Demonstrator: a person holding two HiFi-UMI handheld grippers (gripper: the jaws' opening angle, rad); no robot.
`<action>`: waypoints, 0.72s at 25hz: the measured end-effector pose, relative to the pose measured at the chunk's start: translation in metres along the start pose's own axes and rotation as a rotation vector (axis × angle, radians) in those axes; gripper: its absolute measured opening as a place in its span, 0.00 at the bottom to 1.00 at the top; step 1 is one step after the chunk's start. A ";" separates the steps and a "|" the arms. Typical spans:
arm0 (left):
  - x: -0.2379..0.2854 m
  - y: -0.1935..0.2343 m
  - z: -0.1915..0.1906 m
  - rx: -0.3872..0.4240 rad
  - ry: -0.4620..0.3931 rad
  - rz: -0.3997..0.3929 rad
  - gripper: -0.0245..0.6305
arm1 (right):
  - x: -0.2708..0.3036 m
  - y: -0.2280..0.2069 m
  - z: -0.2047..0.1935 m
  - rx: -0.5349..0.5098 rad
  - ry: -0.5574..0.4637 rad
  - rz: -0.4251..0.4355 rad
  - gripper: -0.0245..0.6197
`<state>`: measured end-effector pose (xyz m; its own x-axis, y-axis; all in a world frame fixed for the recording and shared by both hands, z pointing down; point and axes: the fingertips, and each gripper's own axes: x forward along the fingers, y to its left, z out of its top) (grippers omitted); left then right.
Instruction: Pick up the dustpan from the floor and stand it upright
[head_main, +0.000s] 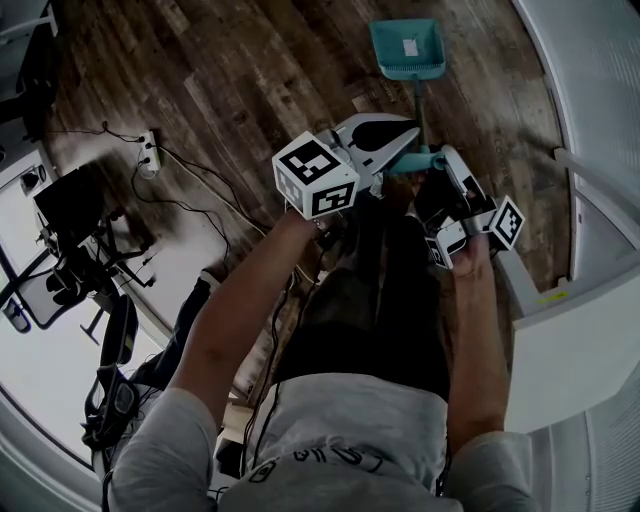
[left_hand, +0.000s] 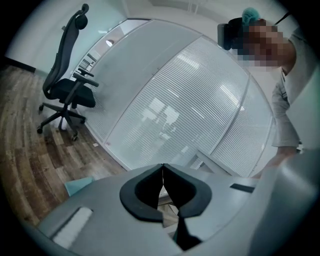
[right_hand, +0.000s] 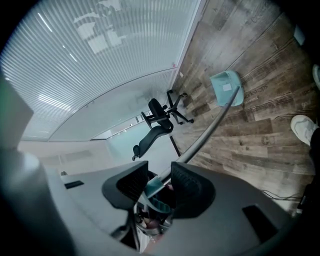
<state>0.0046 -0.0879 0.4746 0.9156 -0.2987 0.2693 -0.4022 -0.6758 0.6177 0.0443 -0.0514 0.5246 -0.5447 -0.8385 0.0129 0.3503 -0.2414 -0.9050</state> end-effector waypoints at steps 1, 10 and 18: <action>0.001 0.000 0.001 0.000 0.000 -0.001 0.04 | 0.001 0.002 -0.001 -0.005 0.004 0.003 0.21; 0.001 0.003 0.010 -0.001 -0.009 0.030 0.04 | 0.006 0.010 -0.001 -0.080 0.026 -0.003 0.21; -0.004 0.005 0.005 -0.002 -0.005 0.043 0.04 | 0.002 0.009 -0.003 -0.165 0.062 -0.064 0.21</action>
<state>-0.0008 -0.0937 0.4728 0.8974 -0.3307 0.2919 -0.4410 -0.6608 0.6073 0.0437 -0.0541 0.5154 -0.6095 -0.7911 0.0516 0.1862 -0.2061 -0.9607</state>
